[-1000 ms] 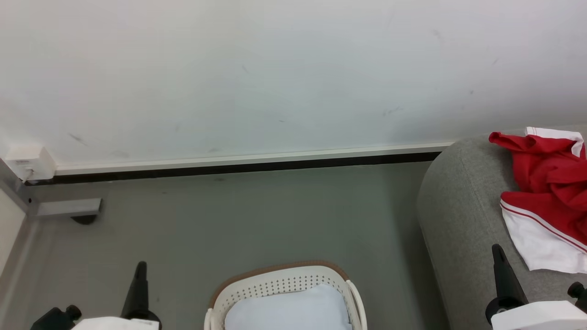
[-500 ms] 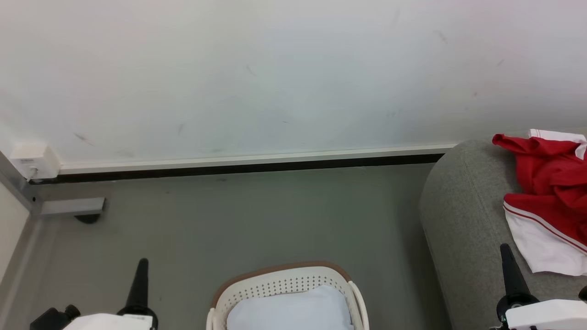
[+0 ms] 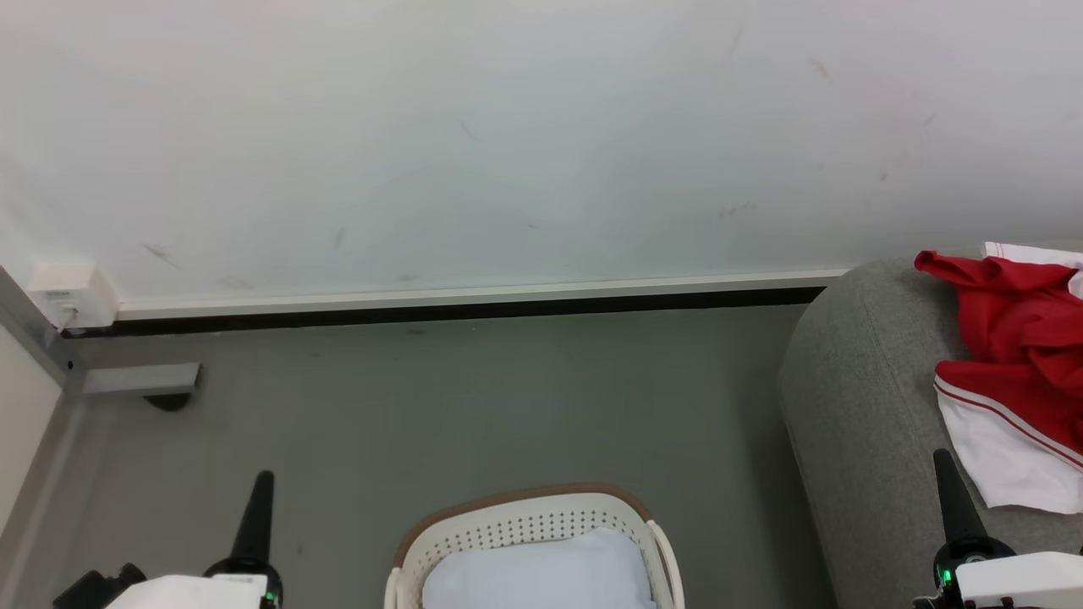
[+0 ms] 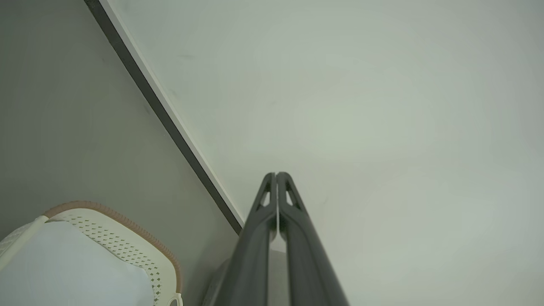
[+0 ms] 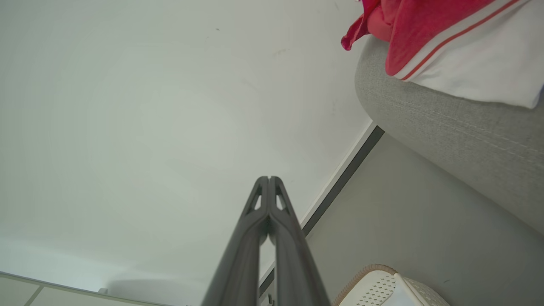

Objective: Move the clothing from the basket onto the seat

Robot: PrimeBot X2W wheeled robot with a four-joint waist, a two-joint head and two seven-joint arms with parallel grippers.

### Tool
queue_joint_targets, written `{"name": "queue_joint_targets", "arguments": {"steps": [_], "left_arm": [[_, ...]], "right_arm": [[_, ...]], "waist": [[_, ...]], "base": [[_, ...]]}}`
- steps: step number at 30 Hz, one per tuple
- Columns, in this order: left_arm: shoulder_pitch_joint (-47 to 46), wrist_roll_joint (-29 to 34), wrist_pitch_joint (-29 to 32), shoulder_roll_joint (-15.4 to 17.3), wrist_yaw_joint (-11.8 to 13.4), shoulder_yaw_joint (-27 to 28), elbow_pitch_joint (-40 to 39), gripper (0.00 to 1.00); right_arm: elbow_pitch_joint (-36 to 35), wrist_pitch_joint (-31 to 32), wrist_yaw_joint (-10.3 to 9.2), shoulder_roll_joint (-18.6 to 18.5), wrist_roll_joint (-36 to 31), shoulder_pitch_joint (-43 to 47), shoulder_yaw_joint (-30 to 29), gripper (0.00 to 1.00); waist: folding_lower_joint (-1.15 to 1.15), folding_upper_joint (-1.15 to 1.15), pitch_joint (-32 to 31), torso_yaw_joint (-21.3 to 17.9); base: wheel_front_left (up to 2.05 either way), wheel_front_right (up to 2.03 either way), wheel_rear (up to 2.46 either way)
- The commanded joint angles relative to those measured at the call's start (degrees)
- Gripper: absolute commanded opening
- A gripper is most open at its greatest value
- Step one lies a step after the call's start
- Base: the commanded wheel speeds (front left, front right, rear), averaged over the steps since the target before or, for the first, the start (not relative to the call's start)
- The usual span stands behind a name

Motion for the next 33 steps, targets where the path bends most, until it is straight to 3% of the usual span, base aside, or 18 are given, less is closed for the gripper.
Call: {"name": "queue_joint_targets", "arguments": {"steps": [1, 33], "left_arm": [[-0.96, -1.86, 0.43, 0.5, -0.38, 0.32, -0.5, 0.0], [-1.62, -16.27, 4.31, 0.59, -0.46, 0.62, -0.59, 0.0]], "right_arm": [[-0.5, 0.32, -0.09, -0.21, 1.23, -0.37, -0.51, 0.0], [-1.11, 4.46, -0.12, 0.43, 14.1, -0.13, -4.15, 0.0]], "waist": [[0.0, 0.0, -0.02, 0.06], [0.0, 0.0, -0.4, 1.24]], "base": [[0.0, 0.0, 0.0], [0.0, 0.0, 0.0]]}}
